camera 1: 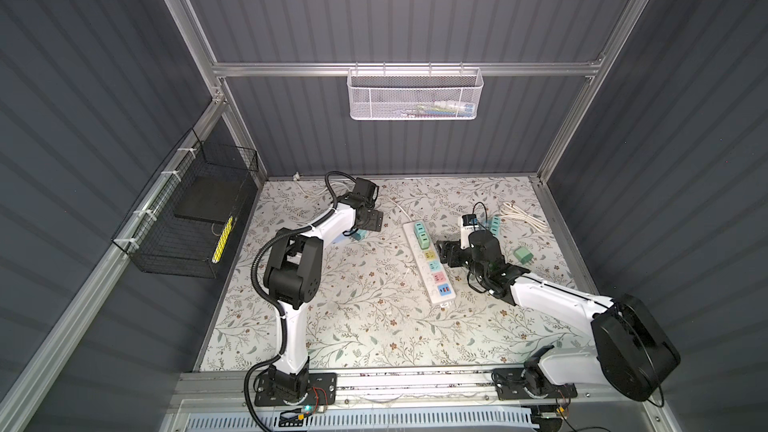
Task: Insert the plug
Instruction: 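Move the left gripper to the teal adapter beside the blue power cube, then close the left gripper on the teal adapter and lift it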
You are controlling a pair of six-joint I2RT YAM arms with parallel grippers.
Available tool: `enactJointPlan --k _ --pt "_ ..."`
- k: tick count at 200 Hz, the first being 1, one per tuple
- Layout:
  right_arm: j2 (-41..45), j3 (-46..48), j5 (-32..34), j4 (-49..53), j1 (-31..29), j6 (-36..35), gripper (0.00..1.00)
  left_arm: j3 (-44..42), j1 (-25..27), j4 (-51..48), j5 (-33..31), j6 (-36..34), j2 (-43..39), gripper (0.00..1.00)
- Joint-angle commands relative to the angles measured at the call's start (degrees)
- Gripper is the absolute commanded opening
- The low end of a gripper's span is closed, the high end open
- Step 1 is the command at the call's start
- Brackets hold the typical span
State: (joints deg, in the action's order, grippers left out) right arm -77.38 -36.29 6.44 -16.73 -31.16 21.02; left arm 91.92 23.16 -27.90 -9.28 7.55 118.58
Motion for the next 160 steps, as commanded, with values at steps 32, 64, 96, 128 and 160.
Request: enactJointPlan --k 32,64,96,128,160 --pt "-0.2 0.2 1.2 -0.8 0.1 0.2 0.81 2.8 0.0 -2.2 0.1 -2.4 3.6 0.84" --pt "-0.2 0.3 1.3 -0.9 0.1 0.2 0.82 0.6 0.0 -1.5 0.9 -1.2 4.1 0.82" --pt "-0.3 0.3 1.2 -0.8 0.2 0.2 0.82 -0.8 0.0 -0.4 1.9 -0.5 4.0 0.8" --pt "-0.1 0.2 1.2 -0.8 0.2 0.2 0.82 -0.6 0.0 -1.4 0.9 0.3 4.1 0.78" --pt "-0.2 0.2 0.9 -0.7 0.1 0.2 0.82 -1.6 0.0 -1.7 1.7 1.0 3.7 0.77"
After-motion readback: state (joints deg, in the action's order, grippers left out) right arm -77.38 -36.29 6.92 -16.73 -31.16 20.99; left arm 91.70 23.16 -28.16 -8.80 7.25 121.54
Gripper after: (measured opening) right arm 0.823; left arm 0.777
